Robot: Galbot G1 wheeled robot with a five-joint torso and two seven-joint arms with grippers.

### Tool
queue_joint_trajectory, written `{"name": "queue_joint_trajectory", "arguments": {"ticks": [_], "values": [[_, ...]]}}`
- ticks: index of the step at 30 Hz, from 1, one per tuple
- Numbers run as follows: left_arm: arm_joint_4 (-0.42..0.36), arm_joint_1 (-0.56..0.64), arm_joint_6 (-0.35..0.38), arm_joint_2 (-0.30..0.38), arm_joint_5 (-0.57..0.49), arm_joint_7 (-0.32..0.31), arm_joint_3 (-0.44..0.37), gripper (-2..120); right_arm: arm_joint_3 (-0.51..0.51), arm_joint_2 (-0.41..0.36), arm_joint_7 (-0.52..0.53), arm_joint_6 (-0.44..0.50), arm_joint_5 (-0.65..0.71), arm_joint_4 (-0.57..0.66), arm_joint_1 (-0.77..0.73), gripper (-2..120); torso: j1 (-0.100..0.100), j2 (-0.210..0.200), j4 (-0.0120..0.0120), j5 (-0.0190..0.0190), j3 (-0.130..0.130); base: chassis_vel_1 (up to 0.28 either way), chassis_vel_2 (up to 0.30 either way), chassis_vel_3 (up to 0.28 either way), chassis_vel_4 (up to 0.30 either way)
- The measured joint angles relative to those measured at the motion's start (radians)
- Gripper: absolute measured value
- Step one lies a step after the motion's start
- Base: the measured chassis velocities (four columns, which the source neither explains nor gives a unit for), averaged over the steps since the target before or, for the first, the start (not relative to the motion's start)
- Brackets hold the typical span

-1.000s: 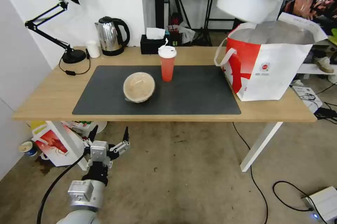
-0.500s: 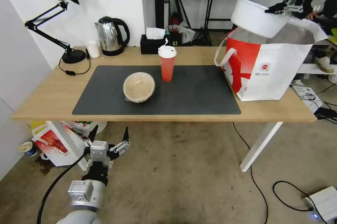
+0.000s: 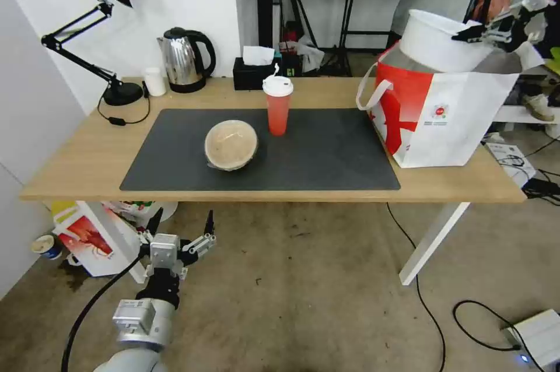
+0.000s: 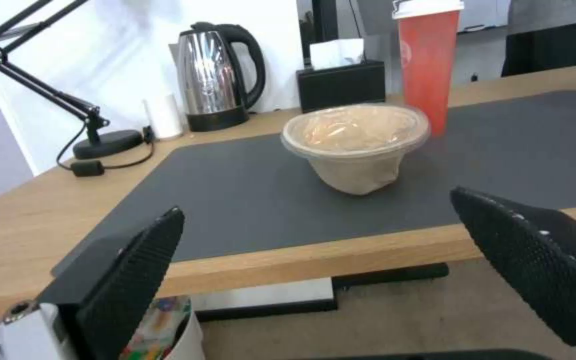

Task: Pick up the trash from the table and place it into the takeout bag.

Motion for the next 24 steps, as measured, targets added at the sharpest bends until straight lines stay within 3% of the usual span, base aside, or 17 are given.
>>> {"name": "queue_joint_trajectory", "arguments": {"ticks": [24], "values": [[0.0,0.0,0.0,0.0,0.0,0.0,0.0,100,0.032,0.026,0.014,0.017,-0.046,0.007,-0.058,0,0.0,0.0,0.0001,-0.0002,0.0,0.0,0.0,0.0,0.0]]}}
